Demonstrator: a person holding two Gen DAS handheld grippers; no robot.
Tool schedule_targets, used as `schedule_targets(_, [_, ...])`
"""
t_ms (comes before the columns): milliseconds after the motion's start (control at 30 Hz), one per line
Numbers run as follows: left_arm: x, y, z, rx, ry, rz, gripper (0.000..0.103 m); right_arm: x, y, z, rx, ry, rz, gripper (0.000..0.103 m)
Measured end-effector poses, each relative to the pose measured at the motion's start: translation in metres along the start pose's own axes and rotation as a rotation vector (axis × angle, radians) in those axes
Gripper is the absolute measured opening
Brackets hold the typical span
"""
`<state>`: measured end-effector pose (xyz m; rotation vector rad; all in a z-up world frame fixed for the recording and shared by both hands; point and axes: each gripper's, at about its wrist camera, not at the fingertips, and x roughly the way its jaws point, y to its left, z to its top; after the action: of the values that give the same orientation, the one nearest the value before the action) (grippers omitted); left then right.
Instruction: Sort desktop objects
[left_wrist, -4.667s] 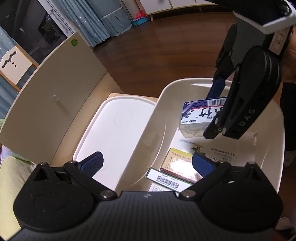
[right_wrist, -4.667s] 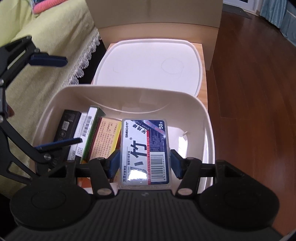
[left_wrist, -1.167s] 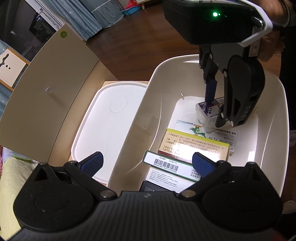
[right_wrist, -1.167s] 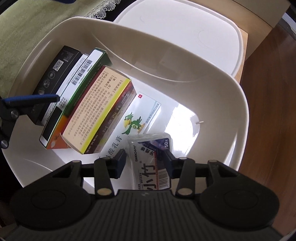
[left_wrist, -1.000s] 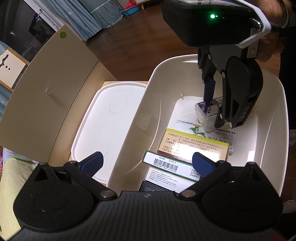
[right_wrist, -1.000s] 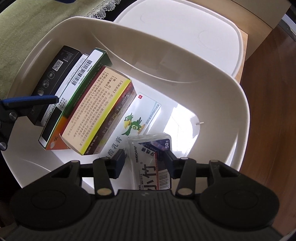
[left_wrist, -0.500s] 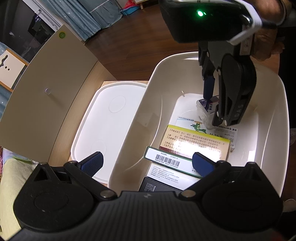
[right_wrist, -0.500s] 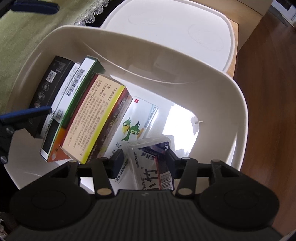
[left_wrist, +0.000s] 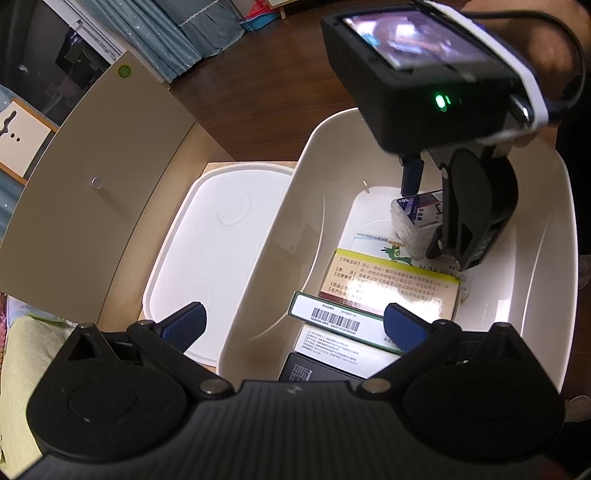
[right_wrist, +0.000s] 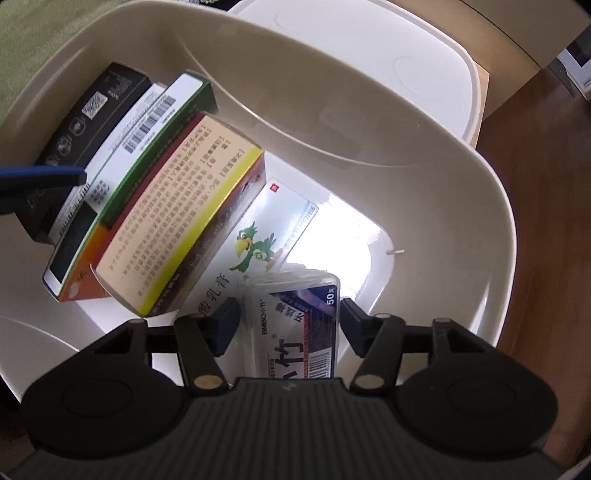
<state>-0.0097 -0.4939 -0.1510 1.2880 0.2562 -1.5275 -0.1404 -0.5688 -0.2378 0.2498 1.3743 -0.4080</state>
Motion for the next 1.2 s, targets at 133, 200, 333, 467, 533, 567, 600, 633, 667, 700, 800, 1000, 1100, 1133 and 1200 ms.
schedule_targets(133, [0.0,0.0,-0.001,-0.002,0.002,0.0,0.103,-0.011,-0.017,0.004,0.125,-0.037,0.112,0.055])
schedule_targets(200, [0.0,0.0,-0.001,0.001,0.003,0.0,0.103,-0.012,-0.029,0.005,0.201,-0.045,0.189,0.056])
schedule_targets(333, [0.0,0.0,-0.001,0.003,0.0,-0.002,0.103,-0.005,-0.035,0.005,0.229,-0.018,0.212,0.056])
schedule_targets(467, [0.0,-0.001,-0.001,0.003,0.002,-0.003,0.103,-0.006,-0.029,0.006,0.198,-0.019,0.178,0.056])
schedule_targets(533, [0.001,-0.001,-0.001,0.005,0.002,-0.003,0.103,-0.008,-0.03,0.007,0.204,-0.026,0.178,0.056])
schedule_targets(567, [0.001,-0.001,-0.001,0.005,0.002,-0.003,0.103,-0.01,-0.031,0.008,0.208,-0.032,0.177,0.056])
schedule_targets(600, [0.001,-0.001,-0.001,0.004,0.002,-0.004,0.103,-0.012,-0.03,0.009,0.205,-0.039,0.17,0.056])
schedule_targets(633, [0.001,-0.001,-0.001,0.004,0.002,-0.004,0.103,-0.014,-0.029,0.009,0.196,-0.046,0.158,0.056])
schedule_targets(667, [0.001,-0.001,-0.001,0.005,0.002,-0.004,0.103,-0.016,-0.028,0.01,0.185,-0.053,0.146,0.056])
schedule_targets(700, [0.001,-0.001,-0.001,0.006,0.002,-0.004,0.103,-0.017,-0.028,0.011,0.175,-0.057,0.134,0.056])
schedule_targets(800, [0.001,-0.001,-0.002,0.006,0.003,-0.002,0.103,-0.026,-0.022,0.009,0.164,-0.057,0.119,0.057])
schedule_targets(1000, [0.001,-0.001,-0.001,0.01,0.004,-0.002,0.103,-0.014,-0.014,0.006,0.11,-0.016,0.101,0.057])
schedule_targets(1100, [0.001,-0.001,-0.001,0.009,0.004,-0.003,0.103,-0.01,-0.013,0.006,0.112,-0.003,0.075,0.057])
schedule_targets(1133, [0.001,-0.001,-0.001,0.008,0.003,-0.003,0.103,-0.009,-0.013,0.008,0.119,0.0,0.073,0.057])
schedule_targets(1200, [0.001,-0.001,-0.001,0.01,0.004,-0.003,0.103,-0.006,-0.011,0.011,0.131,0.008,0.071,0.063])
